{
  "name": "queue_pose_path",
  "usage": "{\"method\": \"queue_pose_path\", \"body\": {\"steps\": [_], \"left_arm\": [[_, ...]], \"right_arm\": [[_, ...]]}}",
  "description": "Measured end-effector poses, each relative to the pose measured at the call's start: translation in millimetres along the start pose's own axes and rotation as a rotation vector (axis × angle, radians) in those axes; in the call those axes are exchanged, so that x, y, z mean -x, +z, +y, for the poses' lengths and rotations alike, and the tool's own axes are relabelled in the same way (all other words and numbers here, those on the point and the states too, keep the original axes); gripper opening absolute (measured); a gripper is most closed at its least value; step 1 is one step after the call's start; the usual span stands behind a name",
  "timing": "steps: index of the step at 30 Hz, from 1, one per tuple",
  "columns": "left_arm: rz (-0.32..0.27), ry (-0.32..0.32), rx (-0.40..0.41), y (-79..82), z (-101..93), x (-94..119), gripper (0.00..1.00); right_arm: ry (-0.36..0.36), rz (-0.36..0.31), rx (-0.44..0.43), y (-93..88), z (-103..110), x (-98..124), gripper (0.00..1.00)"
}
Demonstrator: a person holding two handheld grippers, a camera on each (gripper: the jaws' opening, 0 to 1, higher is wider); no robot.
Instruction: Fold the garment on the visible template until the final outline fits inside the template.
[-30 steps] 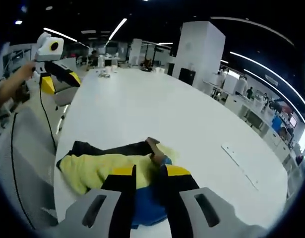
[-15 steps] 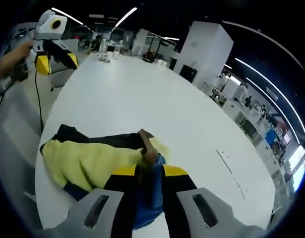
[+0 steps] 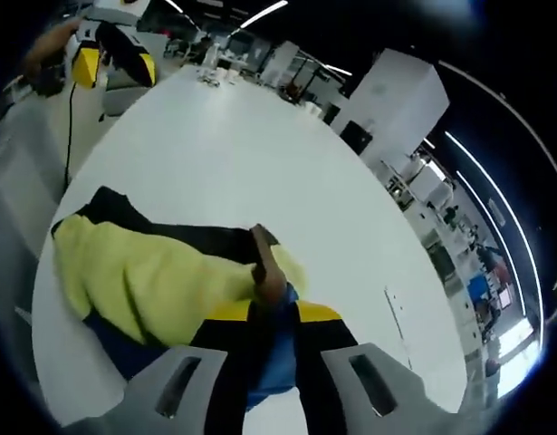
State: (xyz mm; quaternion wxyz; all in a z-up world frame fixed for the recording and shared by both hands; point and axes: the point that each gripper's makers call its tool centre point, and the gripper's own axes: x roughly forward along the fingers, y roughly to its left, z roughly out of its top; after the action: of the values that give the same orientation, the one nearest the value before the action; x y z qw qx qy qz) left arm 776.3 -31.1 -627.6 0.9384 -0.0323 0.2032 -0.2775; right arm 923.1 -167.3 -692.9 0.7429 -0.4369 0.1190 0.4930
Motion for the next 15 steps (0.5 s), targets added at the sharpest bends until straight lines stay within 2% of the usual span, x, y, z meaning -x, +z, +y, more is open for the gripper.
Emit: {"method": "queue_pose_path", "body": {"steps": [8, 9, 10, 15], "left_arm": [[-0.004, -0.002, 0.018, -1.8, 10.7, 0, 0.36], [0.003, -0.004, 0.025, -3.3, 10.7, 0, 0.36], [0.006, -0.005, 0.024, -5.0, 10.4, -1, 0.36], [0.025, -0.010, 0.023, -12.3, 8.8, -3, 0.36]], "right_arm": [[-0.005, 0.018, 0.114, -1.7, 0, -8, 0.14], [-0.012, 0.032, 0.169, -3.6, 0, -8, 0.13], [-0.015, 0.035, 0.185, -4.2, 0, -8, 0.13], [-0.023, 0.034, 0.209, -5.1, 0, -9, 0.10]]}}
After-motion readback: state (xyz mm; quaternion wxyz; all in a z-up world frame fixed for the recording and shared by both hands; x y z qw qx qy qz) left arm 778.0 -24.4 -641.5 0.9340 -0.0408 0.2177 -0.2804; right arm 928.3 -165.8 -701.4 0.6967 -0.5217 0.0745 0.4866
